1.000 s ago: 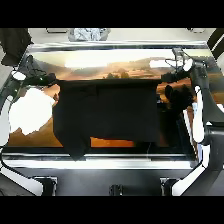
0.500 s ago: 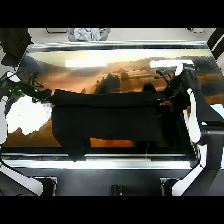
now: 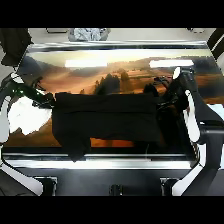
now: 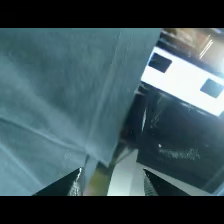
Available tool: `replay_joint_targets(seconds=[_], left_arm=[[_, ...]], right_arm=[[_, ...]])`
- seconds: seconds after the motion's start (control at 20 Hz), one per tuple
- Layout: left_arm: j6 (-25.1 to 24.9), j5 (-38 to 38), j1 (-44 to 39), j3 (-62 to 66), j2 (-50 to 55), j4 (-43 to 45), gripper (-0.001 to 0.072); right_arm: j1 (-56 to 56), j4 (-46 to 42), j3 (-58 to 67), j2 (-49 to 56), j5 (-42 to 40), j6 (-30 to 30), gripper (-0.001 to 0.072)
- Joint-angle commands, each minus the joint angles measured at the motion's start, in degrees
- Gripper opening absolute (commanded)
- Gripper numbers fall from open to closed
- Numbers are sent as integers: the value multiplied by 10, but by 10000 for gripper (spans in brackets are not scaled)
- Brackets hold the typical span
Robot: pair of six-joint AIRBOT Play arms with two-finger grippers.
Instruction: Fold the shirts.
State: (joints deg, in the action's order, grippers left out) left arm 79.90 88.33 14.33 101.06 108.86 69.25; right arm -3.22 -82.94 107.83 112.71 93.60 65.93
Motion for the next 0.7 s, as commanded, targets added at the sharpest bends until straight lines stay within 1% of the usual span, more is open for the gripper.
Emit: replay_joint_targets(seconds=[0.0,0.1,0.2,0.3,0.4,0.5,0.55,0.65], left_arm=[[16,42,7,15,-11,-2,458],[16,76,18,6,-35,-4,457],[15,82,24,-48,-77,-7,454],[-4,39,25,-184,-148,-7,453],[-18,-39,25,-364,-234,-10,452],[-49,-98,25,-515,-305,-16,452],[-62,-115,25,-567,-329,-17,452],[-67,-147,25,-626,-355,-36,452]], right_arm=[[-21,2,-2,-29,50,-35,459],[-56,2,-3,-57,94,-37,459],[-85,2,-29,-90,113,-36,458],[-94,-3,-112,-141,81,-36,458],[-93,0,-229,-198,22,-41,458],[-93,11,-318,-237,-13,-57,455],[-93,11,-351,-250,-15,-70,455],[-93,10,-389,-264,-17,-81,455]])
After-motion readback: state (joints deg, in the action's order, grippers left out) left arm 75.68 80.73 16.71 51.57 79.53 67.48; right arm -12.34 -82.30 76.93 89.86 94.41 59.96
